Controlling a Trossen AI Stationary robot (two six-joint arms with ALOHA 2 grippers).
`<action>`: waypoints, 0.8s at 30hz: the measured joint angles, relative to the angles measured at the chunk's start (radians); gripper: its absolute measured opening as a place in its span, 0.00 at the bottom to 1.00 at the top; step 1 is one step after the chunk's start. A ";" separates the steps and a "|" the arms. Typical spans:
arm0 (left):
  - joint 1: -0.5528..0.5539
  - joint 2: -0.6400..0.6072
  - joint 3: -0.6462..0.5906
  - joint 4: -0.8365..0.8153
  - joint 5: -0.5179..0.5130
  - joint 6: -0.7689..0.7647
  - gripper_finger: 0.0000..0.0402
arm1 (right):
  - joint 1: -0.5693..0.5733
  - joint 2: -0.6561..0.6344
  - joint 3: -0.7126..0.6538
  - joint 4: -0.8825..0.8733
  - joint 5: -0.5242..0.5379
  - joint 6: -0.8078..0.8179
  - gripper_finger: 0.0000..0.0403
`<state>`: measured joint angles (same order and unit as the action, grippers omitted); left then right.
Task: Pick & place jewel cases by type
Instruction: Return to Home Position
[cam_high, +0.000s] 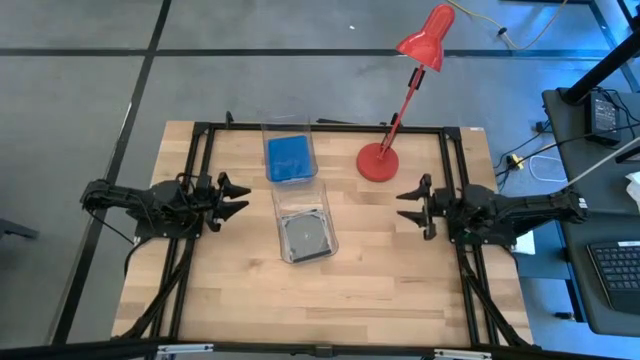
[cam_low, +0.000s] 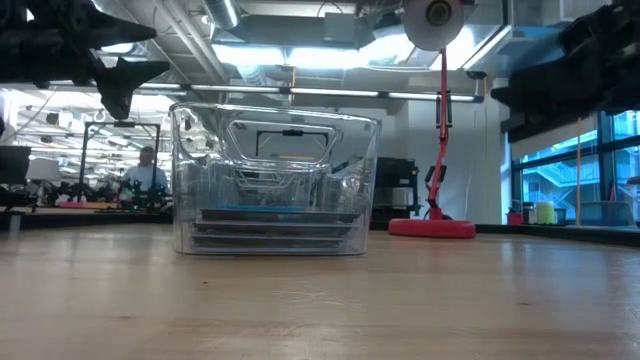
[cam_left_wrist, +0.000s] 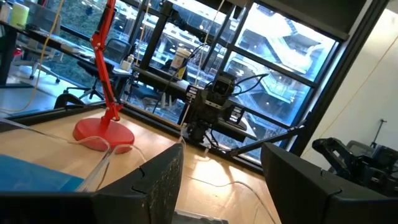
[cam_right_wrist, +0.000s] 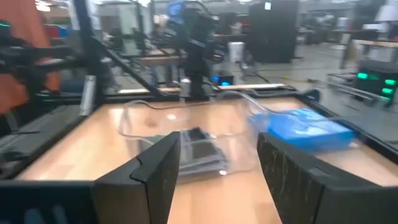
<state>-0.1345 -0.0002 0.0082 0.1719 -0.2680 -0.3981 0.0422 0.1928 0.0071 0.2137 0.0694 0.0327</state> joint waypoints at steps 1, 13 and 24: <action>0.000 0.000 0.000 0.000 0.000 0.000 0.53 | 0.000 0.000 0.000 -0.007 0.020 -0.001 0.54; 0.000 0.000 0.000 0.012 -0.002 0.000 0.53 | 0.000 0.000 0.000 -0.018 0.053 0.000 0.54; 0.000 0.000 0.000 0.011 -0.001 0.000 0.53 | 0.000 0.000 0.000 -0.028 0.053 0.010 0.54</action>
<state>-0.1345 -0.0002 0.0084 0.1833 -0.2690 -0.3981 0.0422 0.1926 0.0071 0.1852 0.1223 0.0431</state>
